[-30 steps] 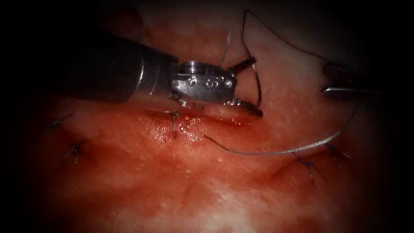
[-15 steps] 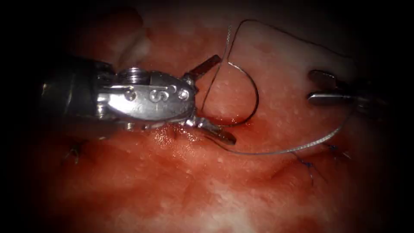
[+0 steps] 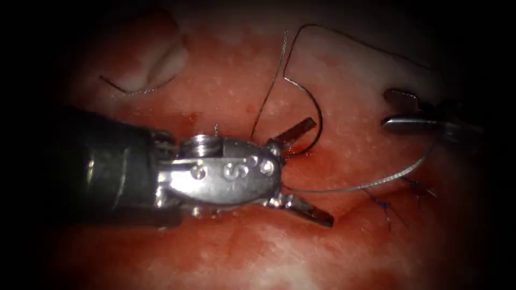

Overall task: Wound Closure
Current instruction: Grab the long suture end with the left gripper.

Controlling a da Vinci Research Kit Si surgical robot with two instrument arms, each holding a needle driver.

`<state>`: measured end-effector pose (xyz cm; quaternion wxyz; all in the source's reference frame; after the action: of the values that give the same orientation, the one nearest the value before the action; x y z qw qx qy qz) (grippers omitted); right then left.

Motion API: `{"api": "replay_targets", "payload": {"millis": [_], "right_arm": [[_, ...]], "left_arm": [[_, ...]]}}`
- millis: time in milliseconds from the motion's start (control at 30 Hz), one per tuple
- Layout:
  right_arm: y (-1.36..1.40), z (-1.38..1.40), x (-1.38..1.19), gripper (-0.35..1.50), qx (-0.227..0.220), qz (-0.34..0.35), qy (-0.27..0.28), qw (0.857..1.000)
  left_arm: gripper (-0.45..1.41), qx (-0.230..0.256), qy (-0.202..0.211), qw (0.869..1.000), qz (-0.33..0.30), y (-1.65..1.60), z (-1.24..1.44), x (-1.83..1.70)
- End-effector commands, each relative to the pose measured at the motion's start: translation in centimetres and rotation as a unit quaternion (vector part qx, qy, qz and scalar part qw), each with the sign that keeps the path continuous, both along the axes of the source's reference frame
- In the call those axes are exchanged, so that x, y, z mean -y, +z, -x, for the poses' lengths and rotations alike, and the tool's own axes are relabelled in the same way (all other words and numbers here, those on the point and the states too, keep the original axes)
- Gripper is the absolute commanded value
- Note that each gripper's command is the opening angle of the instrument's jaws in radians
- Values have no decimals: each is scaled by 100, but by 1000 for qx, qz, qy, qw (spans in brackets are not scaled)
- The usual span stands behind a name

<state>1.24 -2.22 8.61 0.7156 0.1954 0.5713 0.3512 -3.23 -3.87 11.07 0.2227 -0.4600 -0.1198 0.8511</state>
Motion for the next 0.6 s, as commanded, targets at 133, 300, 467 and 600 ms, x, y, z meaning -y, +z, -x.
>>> {"api": "replay_targets", "payload": {"millis": [133, 300, 467, 600], "right_arm": [[4, -9, 7, 131, 1, -1, -2, 1000], [5, -11, 8, 131, 3, -1, -2, 1000], [4, -14, 10, 131, 2, -1, -4, 1000], [4, -16, 11, 131, 2, -1, -4, 1000]], "left_arm": [[83, -30, 13, 999, -5, 17, 27, 6], [62, -47, 9, 999, -5, 30, 59, 4], [-7, -47, 7, 999, -6, 32, 66, -2], [-45, -44, 10, 999, -7, 30, 62, -3]]}}
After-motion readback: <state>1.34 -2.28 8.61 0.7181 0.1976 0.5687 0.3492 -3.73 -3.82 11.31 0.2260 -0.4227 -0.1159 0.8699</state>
